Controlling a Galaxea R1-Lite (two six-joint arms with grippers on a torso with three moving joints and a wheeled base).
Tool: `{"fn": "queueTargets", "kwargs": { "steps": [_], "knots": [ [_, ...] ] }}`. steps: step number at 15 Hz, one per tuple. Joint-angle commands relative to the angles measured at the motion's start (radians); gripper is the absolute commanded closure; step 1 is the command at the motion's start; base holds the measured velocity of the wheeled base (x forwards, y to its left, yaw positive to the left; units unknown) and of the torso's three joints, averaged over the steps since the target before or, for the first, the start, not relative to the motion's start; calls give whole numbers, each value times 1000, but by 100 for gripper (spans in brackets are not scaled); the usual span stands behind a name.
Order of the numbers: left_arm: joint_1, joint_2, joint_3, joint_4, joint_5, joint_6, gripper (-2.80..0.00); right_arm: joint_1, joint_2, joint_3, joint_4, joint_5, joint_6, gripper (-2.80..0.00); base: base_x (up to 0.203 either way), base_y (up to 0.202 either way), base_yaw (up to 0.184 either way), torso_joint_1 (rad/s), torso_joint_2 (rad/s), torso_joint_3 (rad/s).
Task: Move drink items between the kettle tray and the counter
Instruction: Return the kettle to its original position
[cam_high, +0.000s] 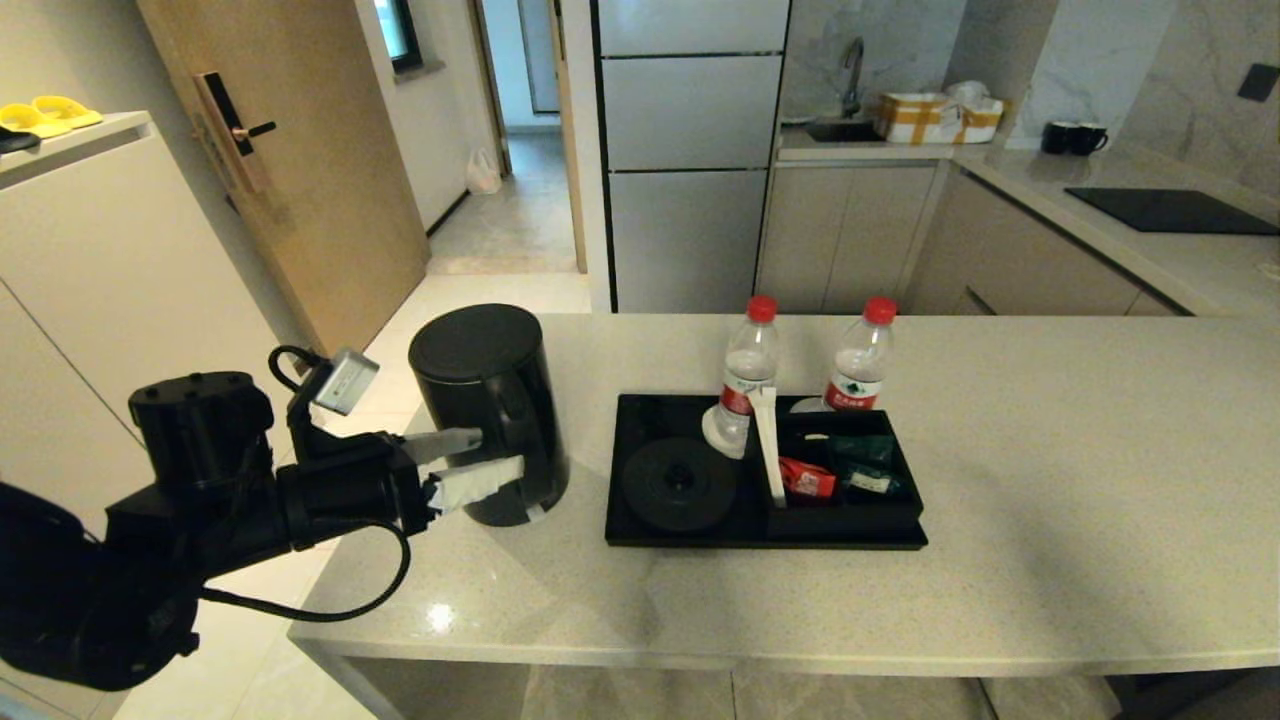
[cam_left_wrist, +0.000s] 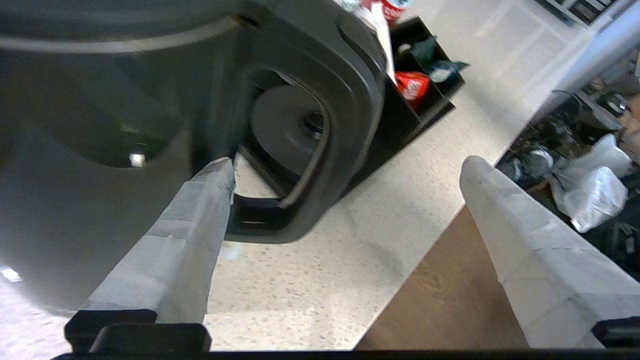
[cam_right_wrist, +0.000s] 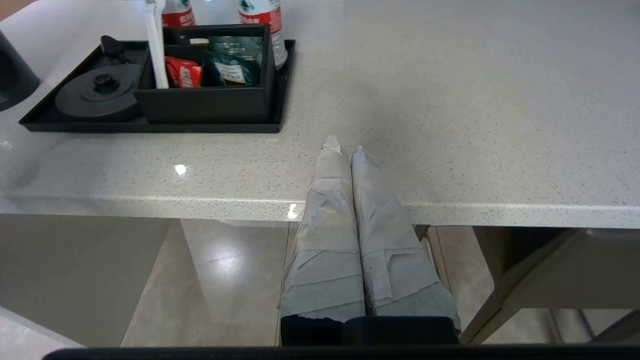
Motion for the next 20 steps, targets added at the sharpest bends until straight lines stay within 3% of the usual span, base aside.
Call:
{"fn": "queueTargets", "kwargs": {
  "steps": [1,5,9,20],
  "knots": [
    [-26,28,9,-10,0,5,-280,0,0,-1,0,0,0,0,0,0,0,0,0,0],
    [-60,81,0,-15,3,9,-280,0,0,0,0,0,0,0,0,0,0,0,0,0],
    [-87,126,-11,-101,7,9,-280,0,-1,-1,0,0,0,0,0,0,0,0,0,0],
    [-188,206,-112,-101,7,2,-280,0,-2,0,0,0,0,0,0,0,0,0,0,0]
  ]
}}
